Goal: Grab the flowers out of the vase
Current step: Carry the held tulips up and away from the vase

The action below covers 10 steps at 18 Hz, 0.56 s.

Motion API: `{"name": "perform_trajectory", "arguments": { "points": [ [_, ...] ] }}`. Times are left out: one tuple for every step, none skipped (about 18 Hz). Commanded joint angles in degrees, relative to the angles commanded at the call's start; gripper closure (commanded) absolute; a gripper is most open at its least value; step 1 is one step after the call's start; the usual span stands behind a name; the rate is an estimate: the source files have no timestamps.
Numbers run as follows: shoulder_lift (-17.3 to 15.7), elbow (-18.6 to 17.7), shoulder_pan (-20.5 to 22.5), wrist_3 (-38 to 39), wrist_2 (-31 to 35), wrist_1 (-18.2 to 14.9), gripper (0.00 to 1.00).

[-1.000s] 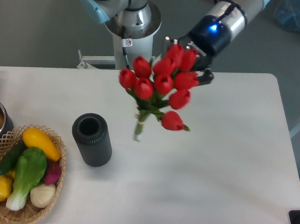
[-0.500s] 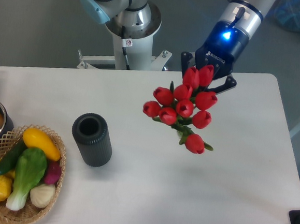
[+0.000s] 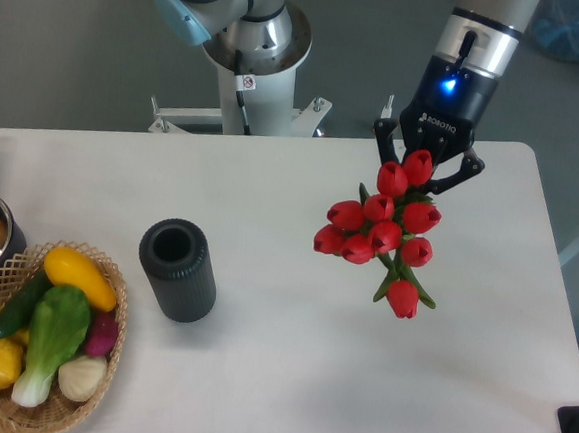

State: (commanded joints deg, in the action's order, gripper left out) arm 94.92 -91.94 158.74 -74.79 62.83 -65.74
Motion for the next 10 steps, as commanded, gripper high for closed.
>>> {"name": "perform_trajectory", "arguments": {
  "points": [
    [0.9, 1.1, -0.9, 0.0, 3.3, -0.3, 1.00],
    [1.4, 2.0, -1.2, 0.0, 5.2, -0.5, 1.00],
    [1.8, 2.6, -1.8, 0.1, 6.2, -1.0, 1.00],
    [2.1, 2.9, -2.6, 0.2, 6.9, -1.4, 1.00],
    [2.2, 3.0, -2.8, 0.1, 8.4, -1.9, 1.00],
    [2.2, 2.9, -3.2, 0.1, 9.8, -2.0, 1.00],
    [2.4, 3.0, -4.0, 0.1, 10.7, -2.1, 1.00],
    [2.7, 2.9, -4.9, 0.1, 11.8, -2.0, 1.00],
    [2.8, 2.5, -5.5, 0.0, 14.6, -2.0, 1.00],
    [3.0, 2.5, -6.4, 0.0, 16.1, -2.0, 1.00]
  ]
}}
